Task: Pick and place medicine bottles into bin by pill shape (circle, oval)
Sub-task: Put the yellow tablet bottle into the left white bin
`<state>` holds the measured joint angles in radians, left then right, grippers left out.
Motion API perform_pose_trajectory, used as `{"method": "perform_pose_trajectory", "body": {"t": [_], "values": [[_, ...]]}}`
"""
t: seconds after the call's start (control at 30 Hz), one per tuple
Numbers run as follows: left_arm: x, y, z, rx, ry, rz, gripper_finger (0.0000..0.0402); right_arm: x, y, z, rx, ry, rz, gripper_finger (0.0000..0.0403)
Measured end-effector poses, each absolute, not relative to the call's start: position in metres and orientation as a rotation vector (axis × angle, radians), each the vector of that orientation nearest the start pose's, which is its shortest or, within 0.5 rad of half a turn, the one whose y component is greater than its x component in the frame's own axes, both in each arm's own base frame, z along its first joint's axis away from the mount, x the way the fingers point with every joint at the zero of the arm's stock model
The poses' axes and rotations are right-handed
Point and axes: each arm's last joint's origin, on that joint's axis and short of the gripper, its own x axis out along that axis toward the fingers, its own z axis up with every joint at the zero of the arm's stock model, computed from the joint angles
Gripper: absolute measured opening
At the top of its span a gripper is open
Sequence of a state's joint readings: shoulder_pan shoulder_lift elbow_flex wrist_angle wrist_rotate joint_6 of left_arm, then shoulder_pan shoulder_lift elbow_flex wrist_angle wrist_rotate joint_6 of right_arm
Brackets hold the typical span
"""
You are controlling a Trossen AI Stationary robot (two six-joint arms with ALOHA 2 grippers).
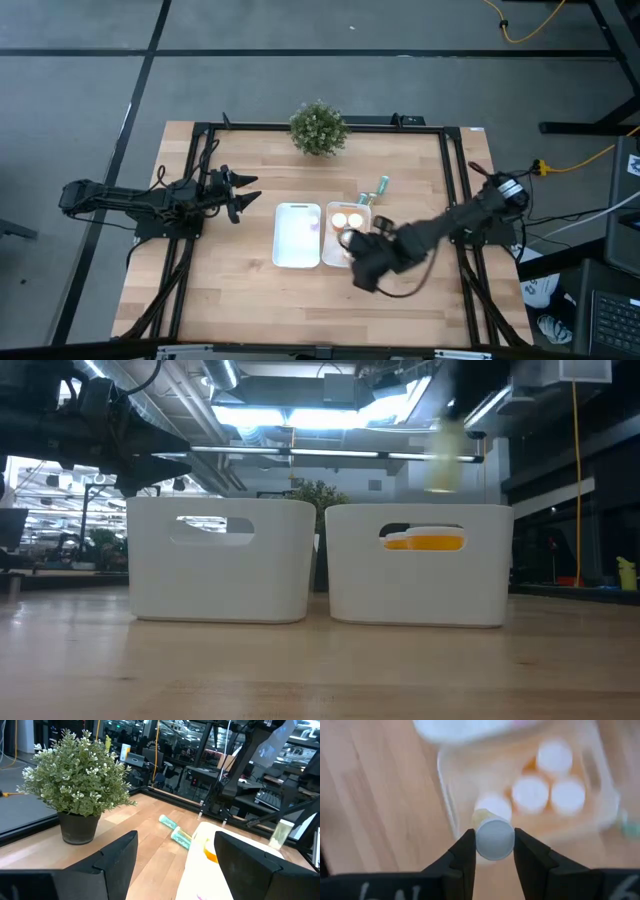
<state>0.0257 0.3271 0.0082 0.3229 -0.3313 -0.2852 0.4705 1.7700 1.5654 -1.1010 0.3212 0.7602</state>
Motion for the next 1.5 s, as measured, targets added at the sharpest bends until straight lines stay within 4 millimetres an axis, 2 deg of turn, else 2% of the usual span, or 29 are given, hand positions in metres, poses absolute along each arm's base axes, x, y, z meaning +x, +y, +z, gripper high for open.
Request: {"method": "perform_pose_trajectory", "body": {"t": [0.17, 0.33, 0.53, 0.67, 0.77, 0.87, 0.97, 1.13, 1.5], "values": [[0.116, 0.012, 0.169, -0.283, -0.055, 0.354, 0.0255, 0.364, 0.130, 0.279, 0.024, 1.127, -0.251, 0.0109], [0.116, 0.012, 0.169, -0.283, -0.055, 0.354, 0.0255, 0.412, 0.117, 0.269, -0.073, 1.123, -0.209, 0.0109], [0.116, 0.012, 0.169, -0.283, -0.055, 0.354, 0.0255, 0.464, 0.097, 0.257, -0.034, 1.108, -0.193, 0.0109], [0.116, 0.012, 0.169, -0.283, -0.055, 0.354, 0.0255, 0.487, 0.080, 0.243, -0.004, 1.136, -0.186, 0.0109], [0.116, 0.012, 0.169, -0.283, -0.055, 0.354, 0.0255, 0.496, 0.068, 0.230, 0.017, 1.180, -0.203, 0.0109], [0.116, 0.012, 0.169, -0.283, -0.055, 0.354, 0.0255, 0.497, 0.057, 0.218, 0.055, 1.237, -0.186, 0.0109], [0.116, 0.012, 0.169, -0.283, -0.055, 0.354, 0.0255, 0.496, 0.050, 0.217, 0.065, 1.261, -0.183, 0.0111], [0.116, 0.012, 0.169, -0.283, -0.055, 0.354, 0.0255, 0.497, 0.049, 0.217, 0.031, 1.252, -0.184, 0.0112], [0.116, 0.012, 0.169, -0.283, -0.055, 0.354, 0.0255, 0.498, 0.050, 0.204, 0.031, 1.295, -0.173, 0.0114]]}}
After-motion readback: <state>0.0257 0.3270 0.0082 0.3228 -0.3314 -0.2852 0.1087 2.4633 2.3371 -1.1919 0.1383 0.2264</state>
